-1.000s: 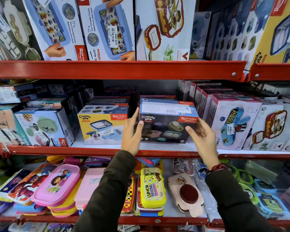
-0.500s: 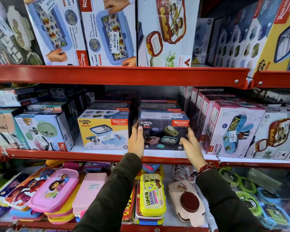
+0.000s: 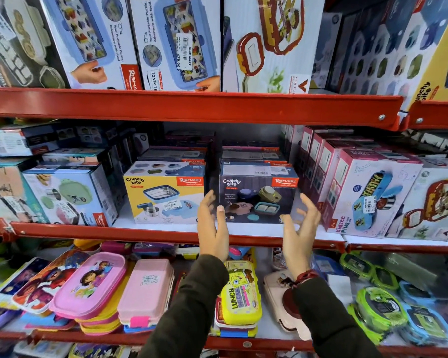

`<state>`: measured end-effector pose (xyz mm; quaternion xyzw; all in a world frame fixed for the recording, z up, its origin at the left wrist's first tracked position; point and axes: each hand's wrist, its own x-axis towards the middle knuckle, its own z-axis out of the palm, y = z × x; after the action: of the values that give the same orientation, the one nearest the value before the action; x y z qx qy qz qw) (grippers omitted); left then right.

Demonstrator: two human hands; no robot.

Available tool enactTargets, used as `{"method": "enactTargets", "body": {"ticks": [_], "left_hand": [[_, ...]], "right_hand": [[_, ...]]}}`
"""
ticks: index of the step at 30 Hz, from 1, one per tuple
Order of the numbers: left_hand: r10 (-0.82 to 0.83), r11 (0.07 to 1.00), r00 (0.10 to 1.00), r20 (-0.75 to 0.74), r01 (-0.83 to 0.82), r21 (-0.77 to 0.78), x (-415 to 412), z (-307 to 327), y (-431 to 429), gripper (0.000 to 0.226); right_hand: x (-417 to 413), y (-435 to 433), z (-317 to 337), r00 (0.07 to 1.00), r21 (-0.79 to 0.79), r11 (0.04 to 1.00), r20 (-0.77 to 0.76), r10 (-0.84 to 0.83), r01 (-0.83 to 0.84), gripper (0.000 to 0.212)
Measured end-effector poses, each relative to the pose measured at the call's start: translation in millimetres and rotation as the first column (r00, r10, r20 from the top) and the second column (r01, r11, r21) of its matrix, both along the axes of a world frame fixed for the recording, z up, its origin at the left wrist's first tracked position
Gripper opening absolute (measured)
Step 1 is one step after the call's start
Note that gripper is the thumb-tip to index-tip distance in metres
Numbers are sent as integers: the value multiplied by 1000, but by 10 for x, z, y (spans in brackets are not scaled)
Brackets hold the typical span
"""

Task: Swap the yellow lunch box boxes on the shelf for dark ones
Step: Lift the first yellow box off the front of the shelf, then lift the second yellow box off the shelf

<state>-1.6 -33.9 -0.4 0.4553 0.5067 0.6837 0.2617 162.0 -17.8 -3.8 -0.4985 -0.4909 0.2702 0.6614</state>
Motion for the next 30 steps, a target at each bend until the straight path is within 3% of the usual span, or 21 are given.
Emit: {"method": "enactTargets", "body": {"ticks": [7, 14, 24, 30], "left_hand": [[100, 991, 995, 13, -100, 89, -530, 23, -198, 38], [185, 977, 982, -33, -180, 116, -1238, 92, -287, 32], [153, 986, 980, -125, -143, 87, -1932, 37, -172, 39], [55, 989, 981, -188, -79, -125, -2080, -63, -144, 55]], "right_hand": [[-840, -257, -25, 978, 74, 976, 53, 200, -203, 48], [-1526, -213, 13, 927, 4, 928, -45, 371, -372, 40], [-1984, -38, -65, 968, -76, 969, -103, 228, -237, 41], [-2000, -33, -61, 989, -104, 983, -13, 150, -151, 40]]}}
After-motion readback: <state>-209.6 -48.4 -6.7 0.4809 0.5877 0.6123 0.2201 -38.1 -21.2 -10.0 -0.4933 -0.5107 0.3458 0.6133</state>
